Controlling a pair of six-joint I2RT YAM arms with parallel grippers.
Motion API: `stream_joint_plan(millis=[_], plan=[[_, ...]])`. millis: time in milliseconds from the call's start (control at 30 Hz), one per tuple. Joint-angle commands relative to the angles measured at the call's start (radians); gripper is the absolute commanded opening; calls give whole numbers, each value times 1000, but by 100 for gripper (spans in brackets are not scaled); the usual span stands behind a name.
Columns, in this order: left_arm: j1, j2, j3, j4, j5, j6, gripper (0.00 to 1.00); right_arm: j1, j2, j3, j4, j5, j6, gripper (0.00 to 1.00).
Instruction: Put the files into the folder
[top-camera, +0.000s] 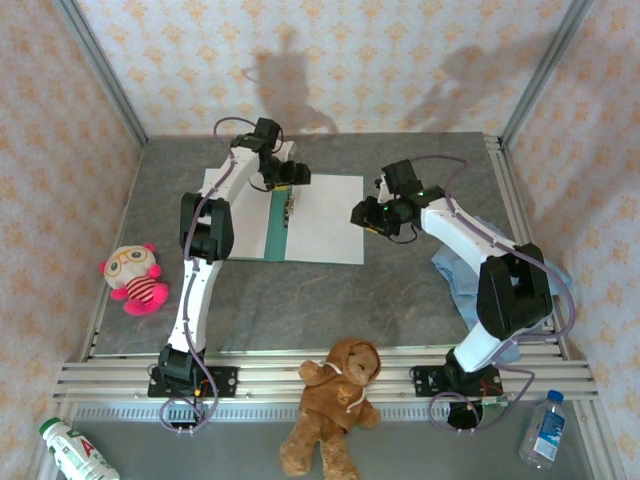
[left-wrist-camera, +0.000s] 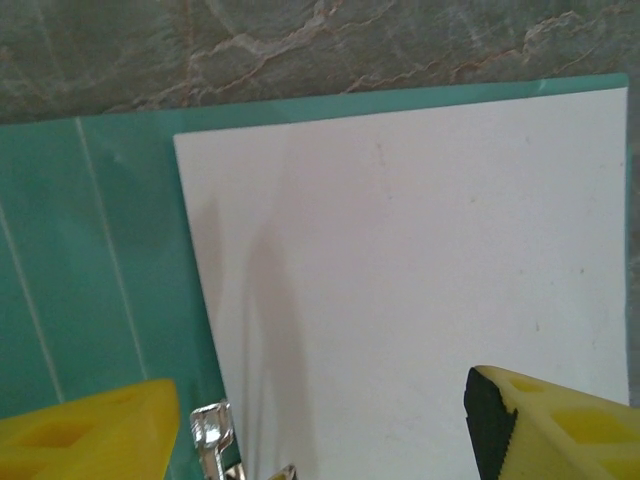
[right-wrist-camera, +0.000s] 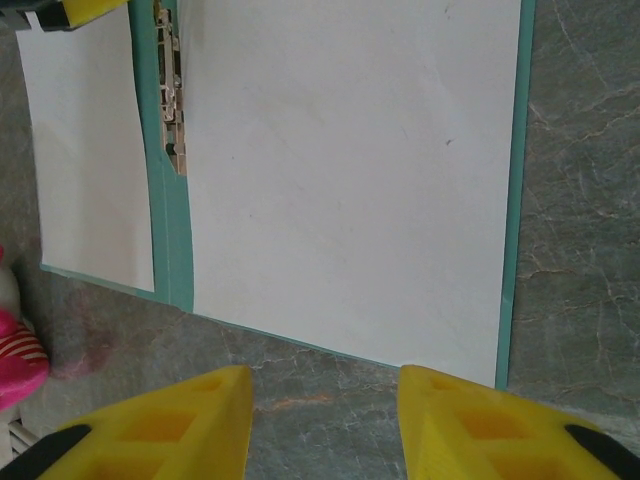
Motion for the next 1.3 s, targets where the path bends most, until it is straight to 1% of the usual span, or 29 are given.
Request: stream_joint_plan(millis=[0,200,467,600,1267], plan=[[9,30,43,-31,47,25,76,-5,-29,-11,9,1,4,43],[17,46,47,-22,66,20,77,-4,-27,-9,5,-12,4,43],[32,60,44,-6,141,26,77,-3,-24,-7,2,-15,2,43],[40,62,38,7,199,29,76,-4,-21,-7,-3,-17,-1,43],[67,68,34,30,305,16,74,-4,-5,4,-11,-30,2,43]])
